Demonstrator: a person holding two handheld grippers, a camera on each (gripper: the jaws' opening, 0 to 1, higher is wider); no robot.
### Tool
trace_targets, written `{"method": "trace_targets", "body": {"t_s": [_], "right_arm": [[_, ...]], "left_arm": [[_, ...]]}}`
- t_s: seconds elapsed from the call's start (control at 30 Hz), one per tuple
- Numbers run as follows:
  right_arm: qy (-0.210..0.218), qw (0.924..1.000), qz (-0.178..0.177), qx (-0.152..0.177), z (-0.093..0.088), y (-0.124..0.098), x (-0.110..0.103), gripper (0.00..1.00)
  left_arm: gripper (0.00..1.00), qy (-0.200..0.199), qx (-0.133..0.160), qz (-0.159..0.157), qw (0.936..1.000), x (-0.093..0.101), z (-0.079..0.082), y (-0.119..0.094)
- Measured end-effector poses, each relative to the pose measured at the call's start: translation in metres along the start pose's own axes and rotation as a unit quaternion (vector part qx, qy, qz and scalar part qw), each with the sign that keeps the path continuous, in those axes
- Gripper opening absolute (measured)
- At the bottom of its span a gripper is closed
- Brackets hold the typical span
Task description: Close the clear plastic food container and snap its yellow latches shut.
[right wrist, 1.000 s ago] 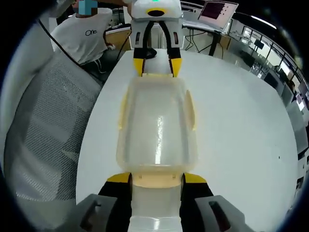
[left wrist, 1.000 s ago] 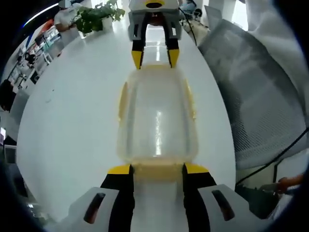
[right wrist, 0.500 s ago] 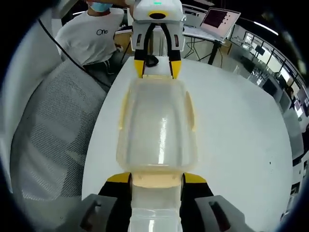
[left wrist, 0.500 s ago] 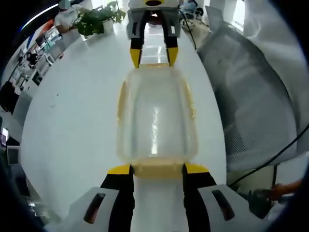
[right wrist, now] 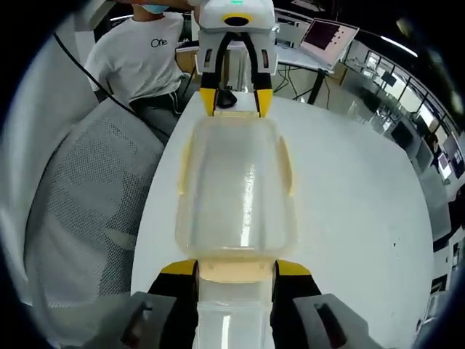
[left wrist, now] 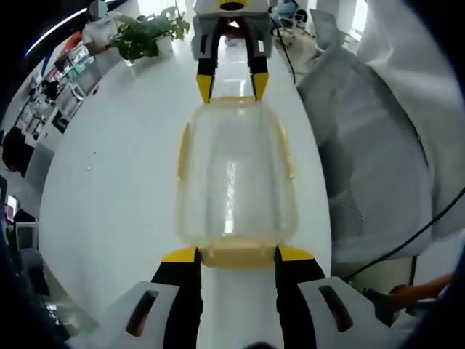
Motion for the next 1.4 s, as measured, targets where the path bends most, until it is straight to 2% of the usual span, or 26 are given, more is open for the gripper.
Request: {"method": "trace_targets", "body": {"t_s": [0.17, 0.53, 0.9, 1.4], "right_arm": [[-0.003, 1.0000, -0.003, -0.001, -0.001, -0.010, -0.003, 0.36], [-0.004, 0.9999, -0.010, -0.001, -0.014, -0.028, -0.008, 0.36], [-0.001, 1.0000, -0.009, 0.001, -0.041, -0.041, -0.011, 0.36], [0.000, 0.9999, -0.008, -0.009, -0.079, -0.059, -0.019, 0.36]], "left_arm": [[0.37, 0.004, -0.003, 0.004, 1.0000, 0.000, 0.009, -0.004], [0.37, 0.003, -0.001, 0.006, 1.0000, 0.001, 0.031, -0.006], [0.37, -0.003, 0.005, 0.003, 1.0000, 0.003, 0.056, 0.003], [0.36, 0.002, 0.008, -0.001, 1.0000, 0.009, 0.097, 0.027]]}}
Point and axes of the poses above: the point that each gripper's makers call its tool centre point, and the gripper's own axes: y roughly forward along the fingers, x roughly to its right, z roughly out of its top, the point moved 7 cm from there along -y, roughly backward along the fingers, and after that the axes turned 9 degrees about z, right-handed, at the moved point
